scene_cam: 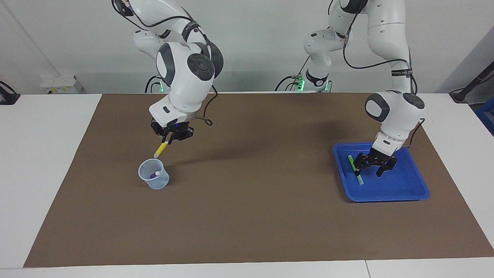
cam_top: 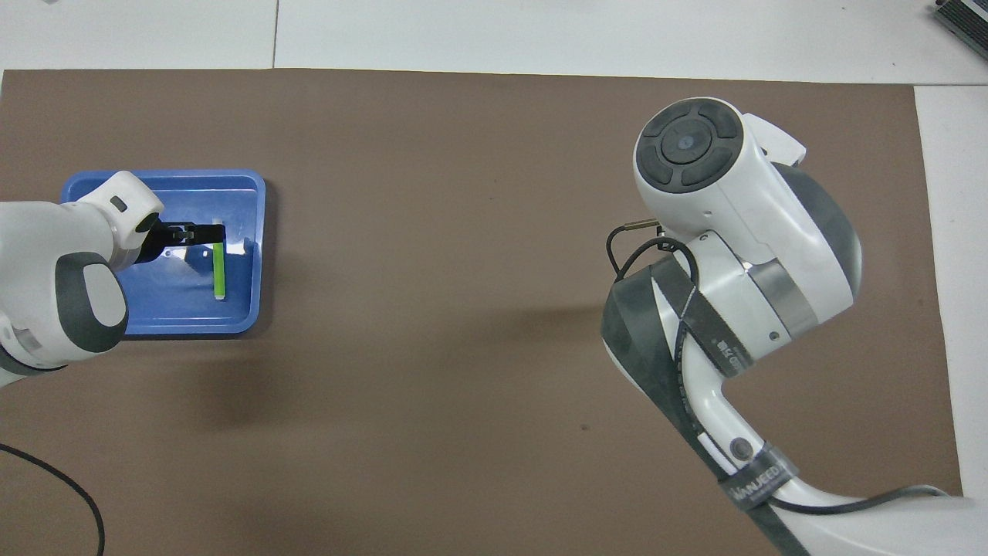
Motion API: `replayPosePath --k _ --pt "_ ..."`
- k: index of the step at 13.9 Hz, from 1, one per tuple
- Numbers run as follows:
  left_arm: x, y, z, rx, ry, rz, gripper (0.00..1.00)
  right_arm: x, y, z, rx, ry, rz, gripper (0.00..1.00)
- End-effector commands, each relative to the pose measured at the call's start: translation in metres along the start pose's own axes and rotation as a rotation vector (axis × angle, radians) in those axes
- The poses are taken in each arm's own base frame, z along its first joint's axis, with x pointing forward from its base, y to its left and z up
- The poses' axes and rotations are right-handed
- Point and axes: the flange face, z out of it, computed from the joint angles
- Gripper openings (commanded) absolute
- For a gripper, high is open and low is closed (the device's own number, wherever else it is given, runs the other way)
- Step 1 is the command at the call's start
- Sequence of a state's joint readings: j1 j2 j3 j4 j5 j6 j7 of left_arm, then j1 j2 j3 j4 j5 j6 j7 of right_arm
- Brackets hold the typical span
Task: Right arm passes pens to left for tray arrangement
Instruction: 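Release the pen in the tray while the right gripper grasps the yellow pen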
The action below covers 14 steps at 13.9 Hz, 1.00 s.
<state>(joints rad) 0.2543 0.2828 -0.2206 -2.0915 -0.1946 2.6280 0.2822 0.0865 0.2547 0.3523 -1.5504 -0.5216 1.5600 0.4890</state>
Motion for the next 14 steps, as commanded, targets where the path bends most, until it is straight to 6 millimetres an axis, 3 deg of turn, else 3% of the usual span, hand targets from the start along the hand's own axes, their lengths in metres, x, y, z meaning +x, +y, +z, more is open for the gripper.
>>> replayPosePath --k 1,4,6,8,10,14 --pt "-0.007 0.002 -0.001 0.005 -0.035 -0.025 0.99 -0.017 0.003 -0.025 -0.011 0.011 -0.065 0.00" --pt "-0.010 0.009 -0.002 -0.004 -0.086 -0.132 0.99 -0.035 -0.007 -0.051 0.047 0.001 -0.084 0.00" --pt "-0.012 0.013 -0.001 -0.005 -0.093 -0.157 0.99 -0.034 0.009 -0.067 0.173 -0.039 -0.045 0.00" --pt "-0.018 0.015 0.002 -0.005 -0.106 -0.158 0.99 -0.028 0.034 -0.061 0.235 -0.083 0.002 0.00" --pt "-0.022 0.022 0.004 -0.005 -0.114 -0.166 0.99 -0.026 0.041 -0.069 0.290 -0.091 0.016 0.00" --pt "-0.022 0.025 0.005 -0.007 -0.116 -0.162 0.99 -0.031 0.032 -0.081 0.398 -0.119 0.029 0.00"
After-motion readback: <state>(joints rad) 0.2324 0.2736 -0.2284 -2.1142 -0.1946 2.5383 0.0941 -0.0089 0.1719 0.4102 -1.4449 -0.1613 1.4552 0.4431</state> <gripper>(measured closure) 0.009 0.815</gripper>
